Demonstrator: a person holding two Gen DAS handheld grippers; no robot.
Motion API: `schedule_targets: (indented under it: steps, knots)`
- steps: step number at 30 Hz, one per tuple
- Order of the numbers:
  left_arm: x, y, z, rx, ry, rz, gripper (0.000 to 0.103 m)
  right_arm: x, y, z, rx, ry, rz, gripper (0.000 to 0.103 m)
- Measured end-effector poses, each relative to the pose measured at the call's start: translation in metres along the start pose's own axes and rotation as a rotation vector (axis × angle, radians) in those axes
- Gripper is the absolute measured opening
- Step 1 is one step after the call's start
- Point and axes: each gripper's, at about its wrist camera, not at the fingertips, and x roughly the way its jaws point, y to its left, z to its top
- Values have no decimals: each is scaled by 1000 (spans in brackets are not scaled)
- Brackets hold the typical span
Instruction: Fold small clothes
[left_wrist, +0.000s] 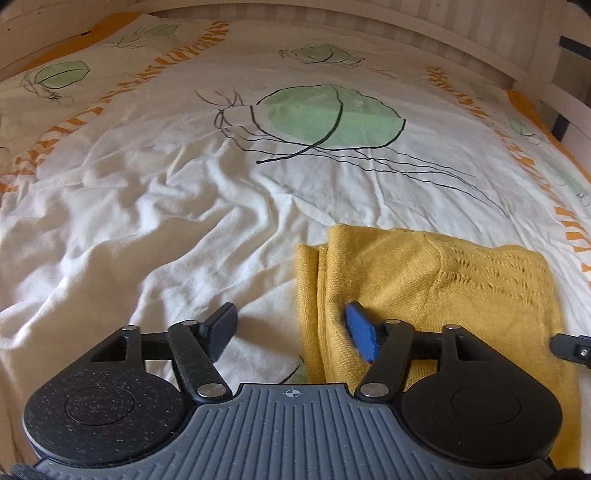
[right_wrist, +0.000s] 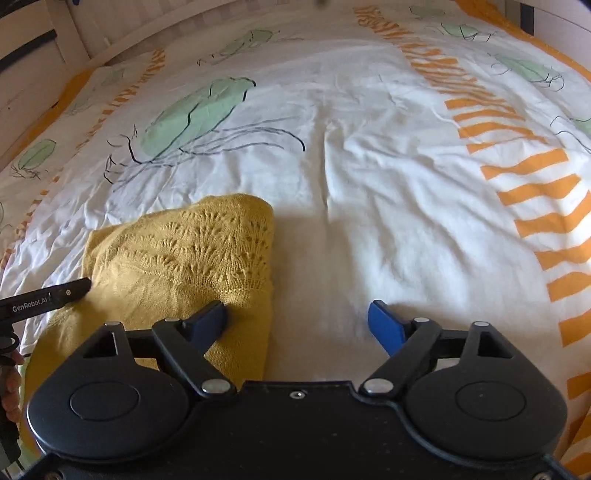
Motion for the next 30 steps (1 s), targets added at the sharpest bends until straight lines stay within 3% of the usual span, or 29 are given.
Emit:
schedule_targets:
  steps: [3, 5, 9, 14, 17, 30]
  knots:
    - [-11, 0, 1, 3, 7, 27, 77, -6, -4, -1, 23, -15, -4, 102]
    - [-21, -2, -1, 24, 14, 47, 78, -12, -7, -2, 38, -36, -13, 103]
    - [-47, -7, -9, 63, -3, 78, 102, -24, -5, -3, 17, -82, -31, 103]
    - [-77, -10, -24, 91, -38, 95, 102, -40, 3, -11, -9, -140, -5, 103]
    - [-92, -11, -35, 99, -46, 87, 102, -47, 8, -21, -6, -100, -22, 103]
    - [-133, -12, -83, 70, -24, 13, 102, -100, 22, -77, 46, -75, 2, 103]
